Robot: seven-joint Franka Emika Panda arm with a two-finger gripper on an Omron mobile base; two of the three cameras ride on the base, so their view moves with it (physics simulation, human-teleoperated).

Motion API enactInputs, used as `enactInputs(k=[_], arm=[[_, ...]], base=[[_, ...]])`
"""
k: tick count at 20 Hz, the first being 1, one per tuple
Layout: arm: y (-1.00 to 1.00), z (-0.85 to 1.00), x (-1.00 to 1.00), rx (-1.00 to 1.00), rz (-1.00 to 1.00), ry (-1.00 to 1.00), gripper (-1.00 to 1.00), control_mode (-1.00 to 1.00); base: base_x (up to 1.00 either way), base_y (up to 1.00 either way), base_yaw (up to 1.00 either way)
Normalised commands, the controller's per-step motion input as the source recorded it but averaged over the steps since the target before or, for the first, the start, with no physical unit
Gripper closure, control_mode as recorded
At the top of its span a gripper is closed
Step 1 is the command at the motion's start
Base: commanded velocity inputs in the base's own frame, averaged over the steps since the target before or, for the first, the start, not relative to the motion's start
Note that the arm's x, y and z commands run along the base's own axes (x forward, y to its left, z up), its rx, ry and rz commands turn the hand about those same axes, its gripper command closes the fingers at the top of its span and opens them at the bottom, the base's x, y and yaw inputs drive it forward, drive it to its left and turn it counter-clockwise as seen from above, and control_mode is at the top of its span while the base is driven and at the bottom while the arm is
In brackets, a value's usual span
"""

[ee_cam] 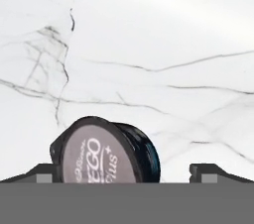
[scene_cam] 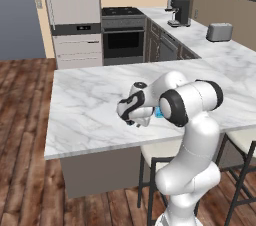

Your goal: Stack the yogurt containers by placing the smaller containers on top of the larger containers.

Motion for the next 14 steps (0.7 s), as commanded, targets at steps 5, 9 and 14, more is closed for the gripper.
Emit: enactInputs(k=[5, 9, 14], arm=[[0.00, -0.21, 0.00, -0.01, 0.00, 0.00, -1.00, -1.00], [0.00, -0.18, 0.00, 0.00, 0.00, 0.00, -1.00, -1.00], [0.00, -0.12, 0.00, 0.00, 0.00, 0.00, 1.00, -1.00]], base=[[0.00, 0.00, 0.00], [0.00, 0.00, 0.00], [0.00, 0.00, 0.00]])
